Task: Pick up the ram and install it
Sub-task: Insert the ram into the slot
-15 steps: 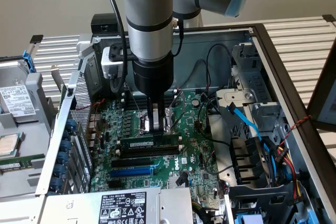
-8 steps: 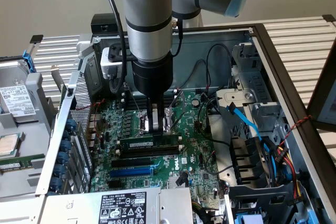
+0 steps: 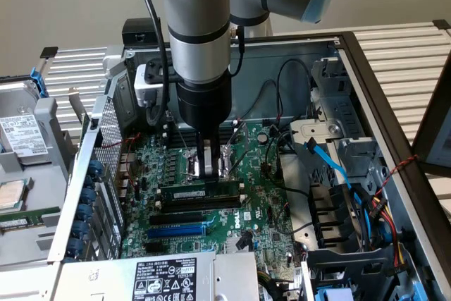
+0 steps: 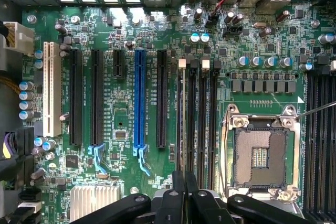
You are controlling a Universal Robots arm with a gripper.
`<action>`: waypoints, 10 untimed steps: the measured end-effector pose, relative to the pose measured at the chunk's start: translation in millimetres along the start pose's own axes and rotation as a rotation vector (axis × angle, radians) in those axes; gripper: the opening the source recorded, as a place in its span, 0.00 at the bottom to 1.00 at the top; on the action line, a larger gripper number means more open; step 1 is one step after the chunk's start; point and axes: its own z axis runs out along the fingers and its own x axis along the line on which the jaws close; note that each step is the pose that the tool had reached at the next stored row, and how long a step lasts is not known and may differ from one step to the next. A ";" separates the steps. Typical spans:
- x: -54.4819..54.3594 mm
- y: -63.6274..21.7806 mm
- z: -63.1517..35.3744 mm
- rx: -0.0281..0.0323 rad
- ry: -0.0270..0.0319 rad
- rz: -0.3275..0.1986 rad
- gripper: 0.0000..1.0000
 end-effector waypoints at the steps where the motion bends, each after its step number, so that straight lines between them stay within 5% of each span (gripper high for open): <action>1: 0.1 0.0 0.1 0.0000 -0.0001 0.000 0.13; 10: 0.9 -0.1 0.3 -0.0001 0.0001 0.000 0.13</action>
